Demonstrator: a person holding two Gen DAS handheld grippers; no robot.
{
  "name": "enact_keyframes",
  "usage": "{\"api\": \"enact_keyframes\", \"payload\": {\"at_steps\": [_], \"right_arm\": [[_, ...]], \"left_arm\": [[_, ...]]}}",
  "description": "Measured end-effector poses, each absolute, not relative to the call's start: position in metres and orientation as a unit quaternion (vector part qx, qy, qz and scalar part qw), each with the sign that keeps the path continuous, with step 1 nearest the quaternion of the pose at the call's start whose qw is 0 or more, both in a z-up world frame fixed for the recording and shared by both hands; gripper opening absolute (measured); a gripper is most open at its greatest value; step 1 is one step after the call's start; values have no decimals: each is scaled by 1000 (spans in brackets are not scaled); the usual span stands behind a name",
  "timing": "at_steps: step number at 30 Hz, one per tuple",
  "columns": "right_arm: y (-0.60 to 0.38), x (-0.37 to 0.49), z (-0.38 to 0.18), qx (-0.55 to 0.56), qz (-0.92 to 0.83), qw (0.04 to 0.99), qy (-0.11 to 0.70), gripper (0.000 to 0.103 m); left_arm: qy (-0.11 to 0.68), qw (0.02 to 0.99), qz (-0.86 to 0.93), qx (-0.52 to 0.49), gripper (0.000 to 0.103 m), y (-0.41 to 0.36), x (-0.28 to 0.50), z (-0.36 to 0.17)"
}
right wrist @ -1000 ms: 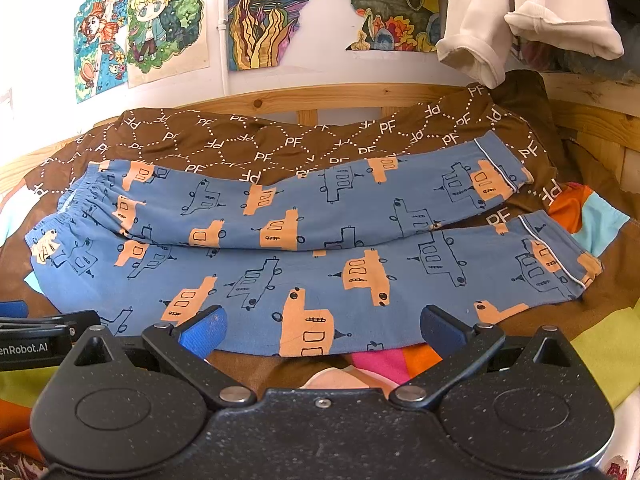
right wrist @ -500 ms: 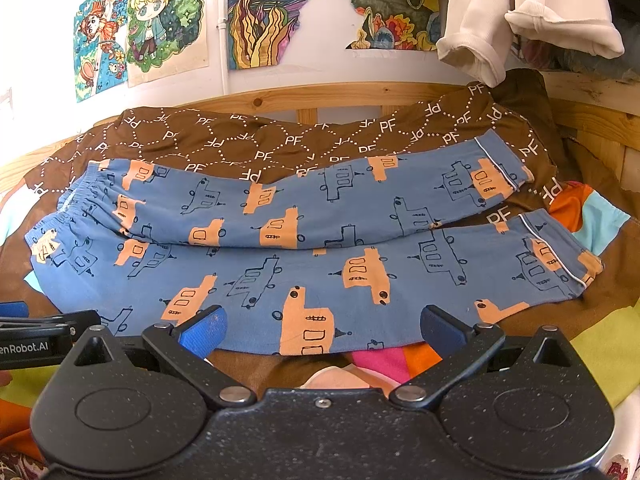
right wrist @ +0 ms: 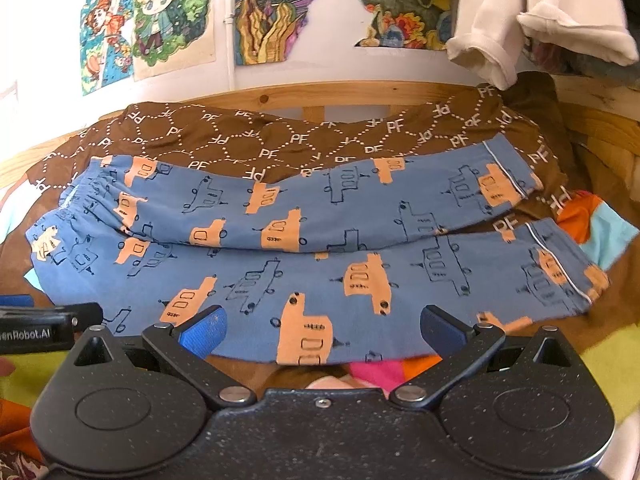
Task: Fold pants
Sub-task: 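Move both tools to the pant leg hems and close on them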
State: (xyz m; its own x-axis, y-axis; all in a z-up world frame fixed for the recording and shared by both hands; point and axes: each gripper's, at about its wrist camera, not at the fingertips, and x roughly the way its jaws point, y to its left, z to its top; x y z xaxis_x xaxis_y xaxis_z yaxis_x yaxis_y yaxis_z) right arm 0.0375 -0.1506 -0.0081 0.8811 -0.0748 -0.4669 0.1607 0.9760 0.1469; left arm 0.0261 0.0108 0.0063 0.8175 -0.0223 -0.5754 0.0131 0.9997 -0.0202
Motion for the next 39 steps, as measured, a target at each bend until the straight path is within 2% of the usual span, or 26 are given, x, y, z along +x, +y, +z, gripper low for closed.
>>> {"api": "enact_keyframes", "payload": {"at_steps": [9, 13, 17, 22, 25, 31, 32, 33, 35, 38, 39], "right_arm": [[-199, 107, 29, 68, 31, 967, 242, 102], [-222, 150, 43, 30, 77, 968, 238, 102], [-244, 207, 46, -22, 147, 951, 271, 102], [-274, 272, 45, 18, 219, 925, 309, 102], [-282, 309, 44, 36, 246, 913, 323, 102], [-269, 373, 46, -44, 279, 886, 367, 102], [-268, 380, 45, -50, 283, 882, 372, 99], [-267, 386, 44, -57, 286, 880, 375, 95], [-263, 399, 40, -77, 286, 874, 386, 76], [-257, 412, 31, -103, 293, 857, 412, 68], [-255, 412, 28, -113, 298, 851, 416, 68]], "left_arm": [[247, 969, -28, 15, 103, 17, 91, 51], [203, 975, -39, 84, 103, 23, 144, 82], [179, 969, -56, 162, 103, 33, 203, 105], [215, 946, -109, 216, 103, 38, 262, 98], [271, 921, -150, 238, 103, 37, 294, 79], [340, 884, -207, 247, 103, 50, 322, 58], [345, 881, -217, 241, 102, 53, 325, 59], [349, 878, -223, 238, 97, 56, 327, 61], [366, 866, -241, 240, 85, 59, 333, 64], [389, 840, -266, 269, 69, 54, 338, 67], [395, 832, -272, 280, 57, 53, 338, 66]]}}
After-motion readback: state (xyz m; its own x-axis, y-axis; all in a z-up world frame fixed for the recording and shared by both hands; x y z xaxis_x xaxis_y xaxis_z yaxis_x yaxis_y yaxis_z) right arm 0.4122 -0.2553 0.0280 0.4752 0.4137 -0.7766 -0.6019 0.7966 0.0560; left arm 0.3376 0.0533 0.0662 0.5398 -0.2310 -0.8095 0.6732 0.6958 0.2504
